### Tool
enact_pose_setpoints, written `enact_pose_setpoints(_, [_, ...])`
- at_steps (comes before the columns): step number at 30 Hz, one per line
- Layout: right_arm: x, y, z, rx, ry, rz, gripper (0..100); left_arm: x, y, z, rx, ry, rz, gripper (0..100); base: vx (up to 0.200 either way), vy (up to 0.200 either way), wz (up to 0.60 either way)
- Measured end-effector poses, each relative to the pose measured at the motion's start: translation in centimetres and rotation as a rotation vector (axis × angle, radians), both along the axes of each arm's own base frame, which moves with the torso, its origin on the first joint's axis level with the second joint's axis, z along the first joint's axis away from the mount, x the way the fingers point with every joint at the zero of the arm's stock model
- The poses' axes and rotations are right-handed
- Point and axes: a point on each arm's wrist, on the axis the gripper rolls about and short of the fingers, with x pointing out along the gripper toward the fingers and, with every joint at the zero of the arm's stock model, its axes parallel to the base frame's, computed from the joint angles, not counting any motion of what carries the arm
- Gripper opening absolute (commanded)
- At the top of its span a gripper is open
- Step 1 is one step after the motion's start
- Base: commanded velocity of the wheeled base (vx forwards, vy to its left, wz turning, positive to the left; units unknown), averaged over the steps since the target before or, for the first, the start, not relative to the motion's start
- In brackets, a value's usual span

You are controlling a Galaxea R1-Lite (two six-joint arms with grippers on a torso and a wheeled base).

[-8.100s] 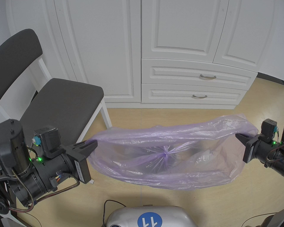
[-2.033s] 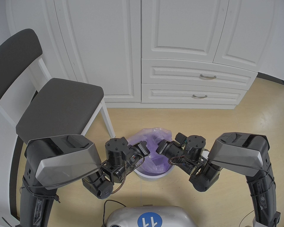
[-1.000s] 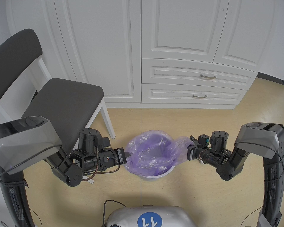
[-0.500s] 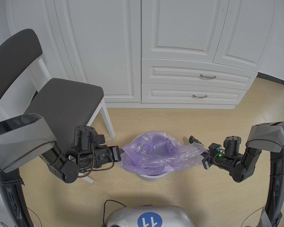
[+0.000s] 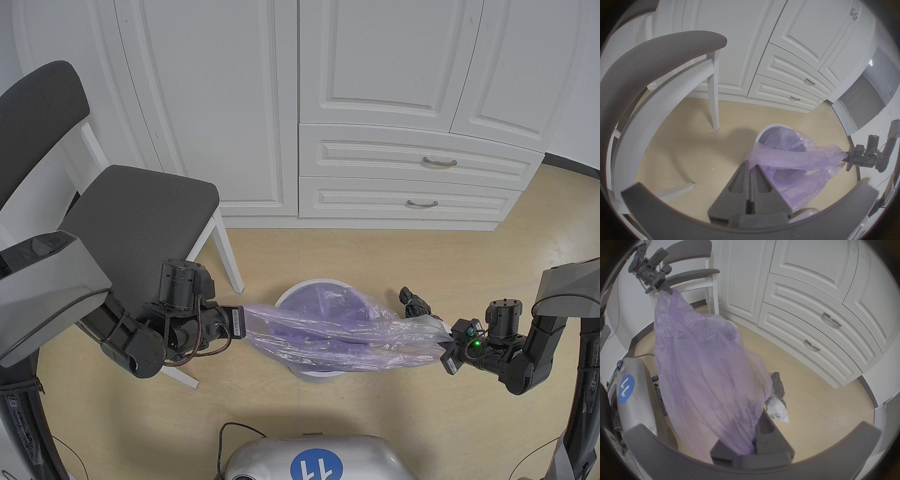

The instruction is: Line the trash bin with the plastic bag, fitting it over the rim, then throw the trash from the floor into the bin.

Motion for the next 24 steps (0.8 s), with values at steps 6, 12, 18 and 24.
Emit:
enact_pose_setpoints(6, [-1.4, -0.1, 0.1, -0.041, 0.018, 0.026, 0, -0.8, -0.2, -0.3, 0.047, 0.005, -0.044, 0, 0.000, 0.000, 0.00])
enact_pose_setpoints(12, [-2.8, 0.5, 0.5, -0.050, 0.042, 0.053, 0, -1.8, 0.1, -0.4, 0.086, 0.008, -0.084, 0, 0.000, 0.000, 0.00])
enact_pose_setpoints(18, [-2.9, 1.5, -0.4, -0.065, 0.064, 0.068, 0, -1.5, -0.3, -1.4, 0.080, 0.023, -0.099, 0, 0.000, 0.000, 0.00])
enact_pose_setpoints(24, [-1.2, 2.2, -1.8, -0.053, 0.022, 0.045, 0, -0.4, -1.1, -2.3, 0.019, 0.002, -0.073, 0, 0.000, 0.000, 0.00])
